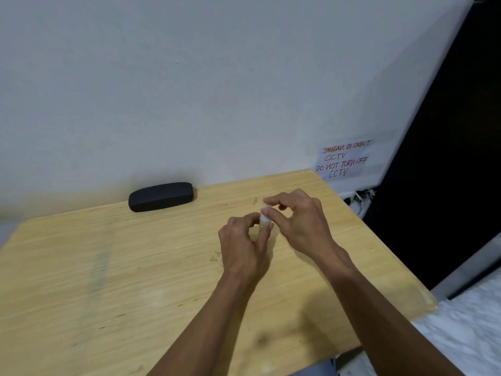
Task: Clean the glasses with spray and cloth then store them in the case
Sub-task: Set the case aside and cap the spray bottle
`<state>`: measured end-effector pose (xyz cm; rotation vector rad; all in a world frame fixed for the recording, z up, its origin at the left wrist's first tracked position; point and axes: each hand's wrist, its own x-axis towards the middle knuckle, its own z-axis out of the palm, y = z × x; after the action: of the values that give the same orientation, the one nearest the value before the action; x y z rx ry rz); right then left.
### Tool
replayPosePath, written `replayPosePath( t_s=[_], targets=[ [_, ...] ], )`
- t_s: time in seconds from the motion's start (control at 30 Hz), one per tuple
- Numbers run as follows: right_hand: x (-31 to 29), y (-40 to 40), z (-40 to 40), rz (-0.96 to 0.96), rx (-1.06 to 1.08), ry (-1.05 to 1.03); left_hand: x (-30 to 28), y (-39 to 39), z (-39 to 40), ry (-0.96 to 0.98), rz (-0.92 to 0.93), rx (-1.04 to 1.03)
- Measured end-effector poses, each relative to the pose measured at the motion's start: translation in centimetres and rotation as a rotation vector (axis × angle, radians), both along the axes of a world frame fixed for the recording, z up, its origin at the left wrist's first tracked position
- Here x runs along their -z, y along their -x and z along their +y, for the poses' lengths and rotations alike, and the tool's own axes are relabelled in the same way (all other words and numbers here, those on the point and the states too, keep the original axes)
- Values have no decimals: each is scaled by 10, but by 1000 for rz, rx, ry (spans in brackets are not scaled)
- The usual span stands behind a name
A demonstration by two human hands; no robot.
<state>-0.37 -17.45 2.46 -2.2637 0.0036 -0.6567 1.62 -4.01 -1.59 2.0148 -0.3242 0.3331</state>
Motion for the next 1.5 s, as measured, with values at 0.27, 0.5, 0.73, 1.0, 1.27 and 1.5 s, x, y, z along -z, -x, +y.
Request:
replayPosePath(
  t_s=[0.27, 0.5, 0.73, 1.0, 1.27, 1.5],
  targets=[
    [21, 4, 6, -96, 3, -67, -6, 5, 2, -4, 33, -1],
    [28, 4, 10, -51, 21, 12, -12, 8, 3, -58, 72, -16],
    [33, 12, 21, -19, 68, 13, -12, 9, 10, -117, 168, 14],
    [30, -12, 37, -173, 103, -49, -12, 4, 105, -546, 126, -246],
    [18, -75, 76, -149, 95, -70, -9, -4, 157, -755, 179, -304],
    [20, -130, 88, -93, 100, 15, 8, -10, 164, -747, 220, -292]
  ],
)
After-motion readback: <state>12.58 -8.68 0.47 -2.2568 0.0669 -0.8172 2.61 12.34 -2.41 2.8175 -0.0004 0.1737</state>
